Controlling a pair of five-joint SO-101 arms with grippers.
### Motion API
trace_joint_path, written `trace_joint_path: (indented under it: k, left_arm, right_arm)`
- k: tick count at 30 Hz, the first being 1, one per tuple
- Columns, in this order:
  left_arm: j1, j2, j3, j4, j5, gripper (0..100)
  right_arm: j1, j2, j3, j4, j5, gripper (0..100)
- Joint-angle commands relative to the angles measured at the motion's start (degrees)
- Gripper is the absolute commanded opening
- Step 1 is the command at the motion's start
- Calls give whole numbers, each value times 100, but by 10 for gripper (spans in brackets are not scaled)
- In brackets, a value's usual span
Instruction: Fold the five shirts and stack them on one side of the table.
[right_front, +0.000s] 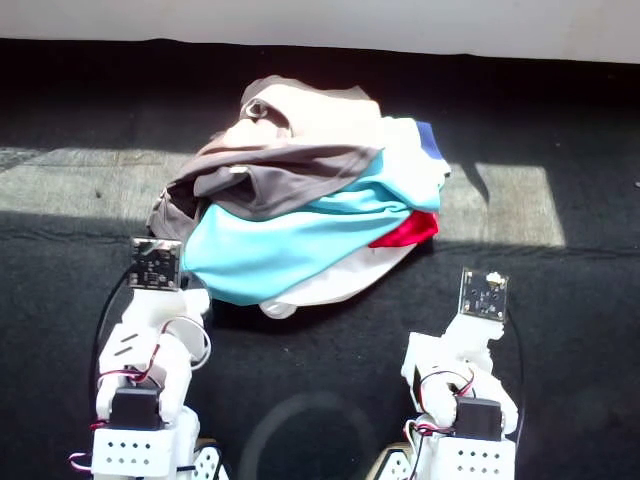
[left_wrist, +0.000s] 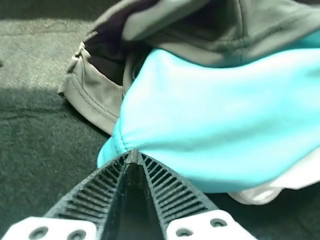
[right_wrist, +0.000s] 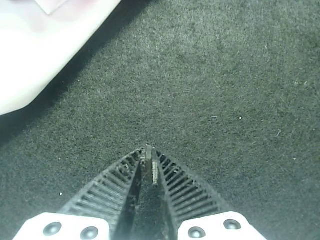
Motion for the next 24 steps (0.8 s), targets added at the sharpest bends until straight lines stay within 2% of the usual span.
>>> trace_joint_path:
  k: [1, 5, 11, 17, 21, 24]
  left_arm:
    - [-189, -40, -57, -308, 18, 95]
    - [-532, 4, -716, -281, 18, 261]
    - [-541, 444, -2501, 730, 0, 274]
    - [-479, 3371, -4822, 1635, 0, 277]
    - [-84, 5684, -6668, 2462, 18, 278]
    - [356, 7125, -7837, 2708, 26, 277]
  right_arm:
    - [-31, -4, 725, 22, -62, 9]
    - [-31, -4, 725, 22, -62, 9]
    - [-31, -4, 725, 22, -62, 9]
    - [-31, -4, 725, 22, -62, 9]
    - [-31, -4, 725, 22, -62, 9]
    - [-31, -4, 725, 22, -62, 9]
